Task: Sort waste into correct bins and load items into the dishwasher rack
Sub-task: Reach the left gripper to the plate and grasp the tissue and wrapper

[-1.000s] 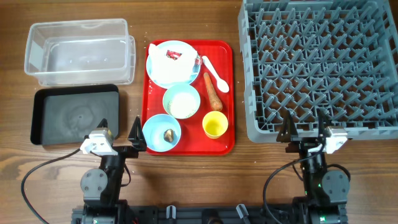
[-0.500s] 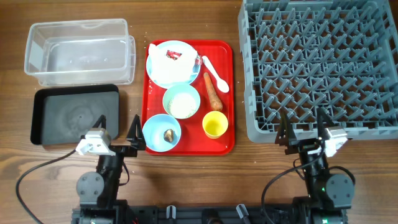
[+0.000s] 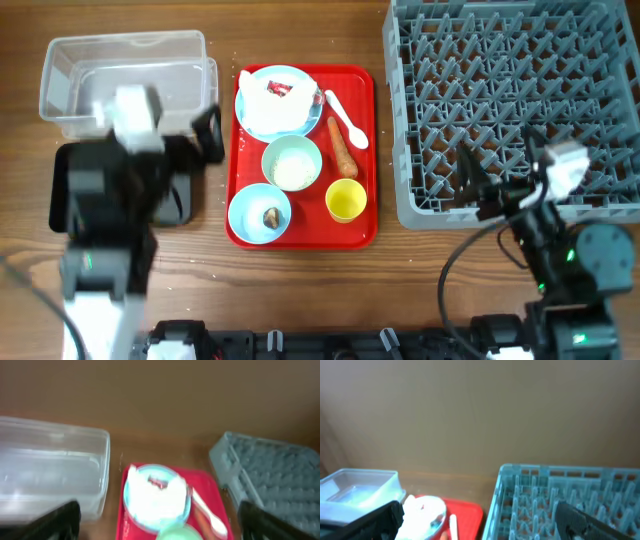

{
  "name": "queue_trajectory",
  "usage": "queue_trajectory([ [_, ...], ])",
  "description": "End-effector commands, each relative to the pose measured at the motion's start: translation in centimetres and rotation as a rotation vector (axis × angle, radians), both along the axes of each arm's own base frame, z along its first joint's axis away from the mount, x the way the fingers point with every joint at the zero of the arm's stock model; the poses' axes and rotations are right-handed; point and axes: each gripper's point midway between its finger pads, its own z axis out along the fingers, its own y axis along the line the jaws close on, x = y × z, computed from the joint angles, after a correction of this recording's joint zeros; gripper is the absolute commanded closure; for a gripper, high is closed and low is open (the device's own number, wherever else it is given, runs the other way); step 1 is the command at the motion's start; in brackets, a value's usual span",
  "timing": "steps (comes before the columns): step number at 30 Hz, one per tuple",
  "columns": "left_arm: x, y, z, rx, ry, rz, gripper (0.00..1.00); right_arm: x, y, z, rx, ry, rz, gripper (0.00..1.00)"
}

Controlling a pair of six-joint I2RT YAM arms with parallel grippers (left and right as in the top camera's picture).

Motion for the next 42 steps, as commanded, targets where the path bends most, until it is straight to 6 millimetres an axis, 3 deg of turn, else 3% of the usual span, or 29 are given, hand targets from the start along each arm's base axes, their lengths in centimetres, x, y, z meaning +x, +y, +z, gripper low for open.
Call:
queue_trajectory([
  [1,4.5,-2.1,2.7,0.104,0.081,-0.114,0.00,1.5,0.8,1.8,-0.022,0.106,0.043,0.00],
  [6,9.7,-4.6,2.0,0.153,0.273,-0.171,0.00,3.5,0.9,-0.2,-0.032,0.398,0.045,0.00],
  [11,13.6,-6.4,-3.3,0.176,0.476,-0.205,0.00,5.4,1.0,-3.3,-0.061,0.619,0.054,0.00],
  [16,16.0,-8.5,-9.3,0.168,0.571,-0.241,0.00,6.7,1.0,-6.7,-0.002,0.762,0.027,0.00],
  [20,16.3,-10.6,-12.7,0.167,0.625,-0.327,0.00,6.7,1.0,-9.0,0.008,0.858,0.018,0.00],
  [25,15.3,-13.0,-16.6,0.383,0.625,-0.583,0.00,6.4,1.0,-9.4,-0.003,0.880,0.022,0.00],
  [34,15.1,-12.8,-25.3,0.520,0.748,-0.701,0.00,6.2,1.0,-9.6,-0.003,0.893,0.021,0.00],
  [42,16.0,-12.5,-29.6,0.530,0.775,-0.719,0.00,6.1,1.0,-9.7,-0.003,0.898,0.021,0.00],
])
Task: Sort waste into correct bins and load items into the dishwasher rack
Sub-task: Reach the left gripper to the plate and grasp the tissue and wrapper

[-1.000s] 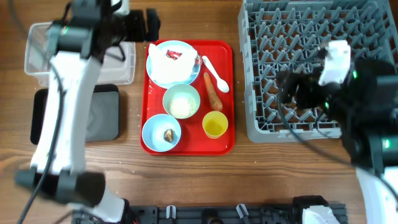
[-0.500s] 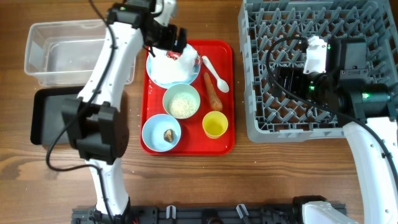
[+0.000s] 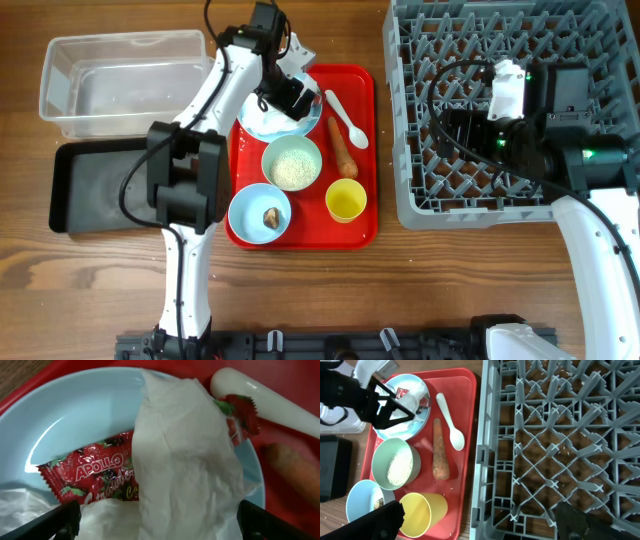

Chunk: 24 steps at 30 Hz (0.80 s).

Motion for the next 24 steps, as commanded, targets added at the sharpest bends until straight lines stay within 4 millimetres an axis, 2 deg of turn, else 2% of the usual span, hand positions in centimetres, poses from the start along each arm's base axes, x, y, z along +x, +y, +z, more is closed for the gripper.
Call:
queue_trajectory([
  [1,0.3,0.6,-2.6,0.017,0.028,-0.017,0.00,0.2,0.2,0.6,0.015,-0.008,-0.004,0.00],
  [3,0.2,0.7,-3.6,0.020,0.041,-0.017,0.02,0.2,0.2,0.6,0.015,-0.008,-0.004,0.00],
  [4,0.2,0.7,-4.2,0.022,0.048,-0.017,0.05,0.2,0.2,0.6,0.015,-0.008,-0.004,0.00],
  [6,0.0,0.7,-5.3,0.025,0.064,-0.017,0.17,0.2,0.2,0.6,0.015,-0.008,-0.004,0.00],
  [7,0.0,0.7,-5.4,0.026,0.067,-0.017,0.27,0.2,0.2,0.6,0.015,-0.008,-0.004,0.00],
  [8,-0.1,0.7,-5.7,0.027,0.073,-0.017,0.32,0.2,0.2,0.6,0.014,-0.008,-0.004,0.00],
  [9,-0.1,0.7,-5.8,0.028,0.075,-0.017,0.42,0.2,0.2,0.6,0.014,-0.008,-0.004,0.00],
  [10,-0.1,0.7,-5.8,0.028,0.075,-0.017,0.59,0.2,0.2,0.6,0.015,-0.008,-0.004,0.00],
  [11,-0.1,0.7,-5.8,0.028,0.075,-0.017,0.71,0.2,0.2,0.6,0.015,-0.008,-0.005,0.00],
  [12,-0.1,0.7,-5.8,0.028,0.075,-0.017,0.94,0.2,0.2,0.6,0.015,-0.008,-0.004,0.00],
  [16,-0.1,0.7,-5.5,0.022,0.084,0.028,0.96,0.2,0.2,0.6,0.015,-0.008,-0.004,0.00],
  [18,0.1,0.7,-4.5,0.012,0.079,0.067,0.96,0.2,0.2,0.6,0.015,-0.009,-0.005,0.00],
  [22,1.8,0.9,1.2,-0.044,0.007,0.204,0.96,0.3,0.2,0.7,0.015,-0.013,-0.004,0.00],
  [24,2.8,1.3,5.3,-0.085,-0.058,0.270,0.96,0.3,0.2,0.7,0.015,-0.012,-0.004,0.00],
])
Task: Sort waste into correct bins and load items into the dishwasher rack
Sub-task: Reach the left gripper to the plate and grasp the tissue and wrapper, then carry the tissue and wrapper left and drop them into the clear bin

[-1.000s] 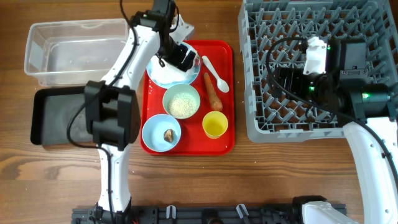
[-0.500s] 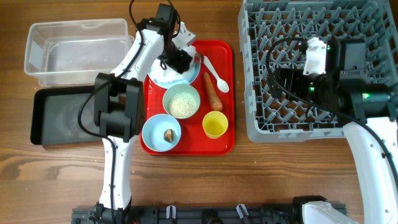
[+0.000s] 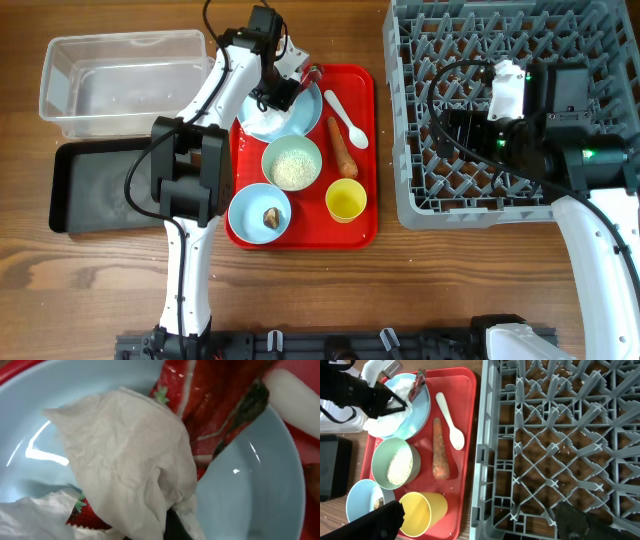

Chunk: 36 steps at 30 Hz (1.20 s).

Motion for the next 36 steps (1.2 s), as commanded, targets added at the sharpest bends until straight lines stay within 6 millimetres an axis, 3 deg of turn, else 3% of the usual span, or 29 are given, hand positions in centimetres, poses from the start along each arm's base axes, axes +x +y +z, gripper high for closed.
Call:
queue_trajectory([
  [1,2.5,0.7,9.1,-0.088,-0.146,0.174,0.96,0.3,0.2,0.7,0.015,-0.015,-0.004,0.00],
  [3,3.1,2.1,14.7,-0.132,-0.248,0.233,0.96,0.3,0.2,0.7,0.015,-0.015,-0.004,0.00],
  [6,3.1,4.5,19.5,-0.157,-0.340,0.280,0.96,0.3,0.2,0.7,0.015,-0.015,-0.005,0.00],
  [9,3.0,8.6,22.4,-0.152,-0.394,0.382,0.96,0.4,0.2,0.7,0.015,-0.016,-0.004,0.00],
  [11,3.2,12.5,22.6,-0.133,-0.398,0.492,0.96,0.4,0.2,0.7,0.016,-0.016,-0.004,0.00],
  [13,3.2,16.1,22.0,-0.129,-0.377,0.593,0.96,0.4,0.2,0.7,0.015,-0.016,-0.004,0.00],
  [14,3.1,19.2,21.0,-0.127,-0.354,0.681,0.96,0.4,0.2,0.7,0.015,-0.016,-0.004,0.00],
  [19,3.4,26.0,16.9,-0.131,-0.284,0.901,0.96,0.4,0.2,0.8,0.016,-0.017,-0.005,0.00],
  [24,3.4,31.0,11.6,-0.090,-0.211,1.204,0.96,0.4,0.2,0.8,0.017,-0.019,-0.007,0.00],
  [28,3.9,31.9,8.8,-0.106,-0.178,1.343,0.96,0.4,0.2,0.8,0.019,-0.016,-0.010,0.01],
  [29,4.0,31.7,8.4,-0.108,-0.170,1.351,0.87,0.4,0.2,0.8,0.022,-0.015,-0.012,0.00],
  [30,4.0,31.5,8.1,-0.107,-0.163,1.348,0.58,0.4,0.2,0.8,0.022,-0.015,-0.013,0.01],
  [31,4.0,31.4,8.0,-0.106,-0.160,1.345,0.14,0.4,0.2,0.8,0.022,-0.015,-0.013,0.00],
  [32,4.0,31.3,8.0,-0.105,-0.158,1.344,0.00,0.4,0.2,0.8,0.022,-0.015,-0.013,0.01],
  [36,4.0,30.6,9.4,-0.151,-0.160,1.328,0.00,0.5,0.2,0.8,0.022,-0.019,-0.013,0.00],
])
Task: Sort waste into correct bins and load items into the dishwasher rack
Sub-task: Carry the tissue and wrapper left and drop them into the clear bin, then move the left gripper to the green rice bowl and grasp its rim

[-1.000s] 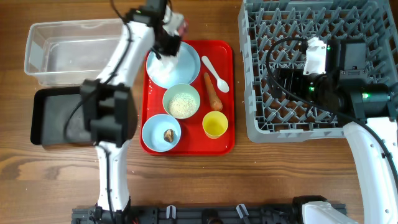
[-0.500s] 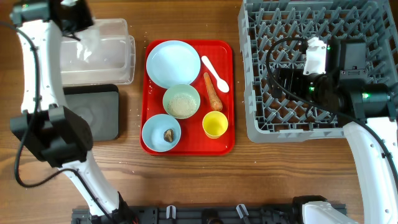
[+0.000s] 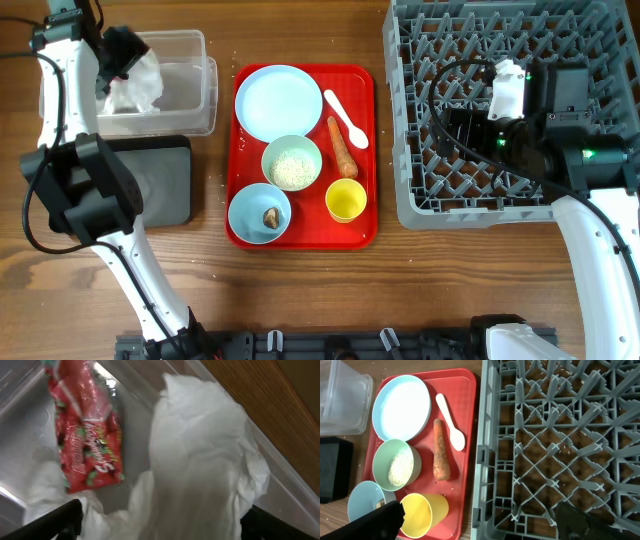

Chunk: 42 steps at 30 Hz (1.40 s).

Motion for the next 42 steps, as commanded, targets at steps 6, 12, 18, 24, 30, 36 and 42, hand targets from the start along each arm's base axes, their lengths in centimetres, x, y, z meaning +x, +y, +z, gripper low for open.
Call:
queue_trajectory([
  [6,-0.7,-2.6,9.0,-0.054,-0.159,-0.052,0.00,0.6,0.2,0.9,0.026,-0.021,-0.018,0.00],
  [12,-3.7,-7.4,15.2,0.075,-0.186,-0.351,0.00,0.5,0.2,0.9,0.025,-0.022,-0.016,0.00],
  [18,-7.1,-15.1,14.6,0.058,-0.063,-0.589,0.00,0.6,0.2,0.9,0.024,-0.023,-0.016,0.00],
  [24,-11.8,-22.5,12.6,0.021,0.117,-0.809,0.00,0.6,0.2,0.9,0.024,-0.023,-0.015,0.00],
  [30,-16.2,-26.6,10.6,-0.021,0.279,-0.912,0.02,0.5,0.2,0.9,0.024,-0.021,-0.015,0.00],
  [36,-17.9,-32.2,5.5,-0.052,0.311,-1.053,0.03,0.6,0.2,0.9,0.024,-0.022,-0.016,0.00],
  [42,-18.0,-36.3,-0.3,-0.039,0.252,-1.105,0.13,0.5,0.2,0.9,0.024,-0.022,-0.016,0.00],
])
